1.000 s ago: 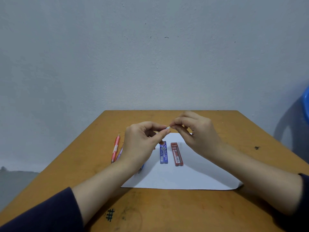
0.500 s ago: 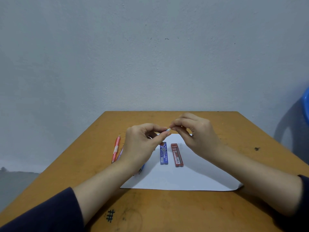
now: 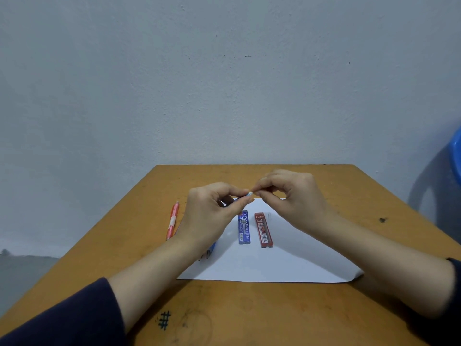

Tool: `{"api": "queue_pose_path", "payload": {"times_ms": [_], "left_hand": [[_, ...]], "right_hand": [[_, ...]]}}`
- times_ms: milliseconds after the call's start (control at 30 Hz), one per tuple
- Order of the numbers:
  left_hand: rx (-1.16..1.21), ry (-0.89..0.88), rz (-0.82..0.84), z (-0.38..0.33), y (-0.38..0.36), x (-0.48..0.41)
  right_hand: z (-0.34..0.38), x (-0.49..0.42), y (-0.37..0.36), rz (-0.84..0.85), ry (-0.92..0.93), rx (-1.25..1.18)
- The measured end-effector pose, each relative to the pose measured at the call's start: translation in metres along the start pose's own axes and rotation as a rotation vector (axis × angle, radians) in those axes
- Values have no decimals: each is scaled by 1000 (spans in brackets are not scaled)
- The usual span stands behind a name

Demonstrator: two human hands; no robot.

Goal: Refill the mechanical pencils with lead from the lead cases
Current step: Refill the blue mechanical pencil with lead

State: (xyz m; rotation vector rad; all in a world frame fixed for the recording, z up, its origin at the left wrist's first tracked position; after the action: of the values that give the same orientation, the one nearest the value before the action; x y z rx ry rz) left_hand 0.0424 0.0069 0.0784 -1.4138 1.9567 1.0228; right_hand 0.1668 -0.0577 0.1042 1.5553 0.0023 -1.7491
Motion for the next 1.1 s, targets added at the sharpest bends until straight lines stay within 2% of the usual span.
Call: {"api": "queue_pose_path", "payload": {"times_ms": [167,367,500,567,700,800,900,1100], "left_hand": [[-15,-85,4,-5,1,-1],[-28,-138,13,-9,0,-2],[-27,-140,16,-9,0,-2],[-16,-128,11,-8,1,-2],[-16,-128,-12,-8,2,-2],[-23,-138,-33,-10,5,-2],[-42,-146,-50,-12,6,-2],[-42,-164,-57,-14,8,-3]], "right_hand": [[-9,2,1,-12,-122,-111],[7,1,6,-75,54,10],[11,3,5,-78,85,-2],[6,3,5,-68,28,-43],[-19,8,1,-68,-355,-329],[-29,11,0,-119,-498,-436],[-30,13,0,-124,-524,-442],[-22,12,-2,-104,-453,-435]]}}
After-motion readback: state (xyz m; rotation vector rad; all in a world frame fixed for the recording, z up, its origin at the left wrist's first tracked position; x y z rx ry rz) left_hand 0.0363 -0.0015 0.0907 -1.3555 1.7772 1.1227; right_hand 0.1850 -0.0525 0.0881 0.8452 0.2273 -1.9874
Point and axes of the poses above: each hand's wrist, its own x-axis away from the middle knuckle, its own y-axis out of the back of the hand, z = x × y, the point moved 9 cm from there along -x, towards the middle knuckle, and after that the axes turned 5 degrees about -z, right-handed, at the moved point
